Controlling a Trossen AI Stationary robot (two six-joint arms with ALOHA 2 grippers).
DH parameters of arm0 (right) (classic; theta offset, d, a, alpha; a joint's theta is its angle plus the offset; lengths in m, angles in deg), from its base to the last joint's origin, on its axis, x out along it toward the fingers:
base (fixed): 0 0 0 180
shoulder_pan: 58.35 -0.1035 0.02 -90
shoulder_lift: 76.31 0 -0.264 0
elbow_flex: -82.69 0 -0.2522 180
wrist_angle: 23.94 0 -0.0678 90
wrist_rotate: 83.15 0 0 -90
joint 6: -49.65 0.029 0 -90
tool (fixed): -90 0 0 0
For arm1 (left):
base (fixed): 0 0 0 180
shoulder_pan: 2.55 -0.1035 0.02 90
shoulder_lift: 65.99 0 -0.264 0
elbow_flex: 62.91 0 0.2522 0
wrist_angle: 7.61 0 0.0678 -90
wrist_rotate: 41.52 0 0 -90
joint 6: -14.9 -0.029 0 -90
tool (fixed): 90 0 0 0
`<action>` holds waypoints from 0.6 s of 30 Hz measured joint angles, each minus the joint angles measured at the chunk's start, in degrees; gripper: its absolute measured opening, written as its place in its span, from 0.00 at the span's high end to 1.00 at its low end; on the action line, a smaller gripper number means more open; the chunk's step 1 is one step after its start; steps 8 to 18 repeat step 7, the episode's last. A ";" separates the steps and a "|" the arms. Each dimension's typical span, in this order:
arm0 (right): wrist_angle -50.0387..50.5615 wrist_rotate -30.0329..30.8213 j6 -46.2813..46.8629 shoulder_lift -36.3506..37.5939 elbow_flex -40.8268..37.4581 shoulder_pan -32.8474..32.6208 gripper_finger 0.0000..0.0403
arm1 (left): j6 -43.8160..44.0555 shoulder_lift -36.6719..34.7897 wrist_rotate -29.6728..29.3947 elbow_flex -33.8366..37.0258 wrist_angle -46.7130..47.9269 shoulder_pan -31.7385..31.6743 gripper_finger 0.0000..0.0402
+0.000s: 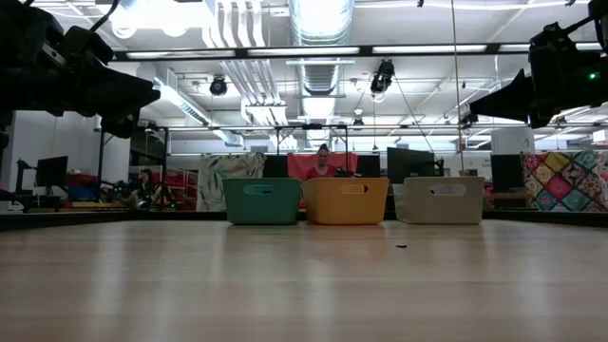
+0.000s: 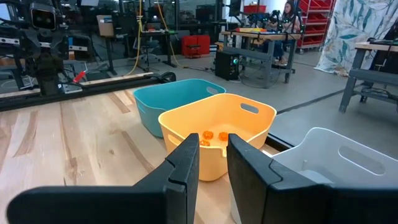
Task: Sort Halloween decoration
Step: Return to Home Position
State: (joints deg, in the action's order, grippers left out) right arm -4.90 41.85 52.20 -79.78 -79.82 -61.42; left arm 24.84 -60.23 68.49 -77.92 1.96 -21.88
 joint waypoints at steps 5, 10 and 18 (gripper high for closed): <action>0.00 -0.01 0.00 0.00 0.00 -0.01 0.82 | -0.01 0.00 -0.01 0.00 -0.20 0.01 0.81; 0.00 -0.02 0.00 0.00 0.00 -0.02 0.82 | -0.02 0.00 0.00 0.00 -0.17 0.02 0.81; 0.00 -0.02 0.00 0.00 0.00 -0.02 0.82 | -0.02 0.00 0.00 0.00 -0.17 0.02 0.81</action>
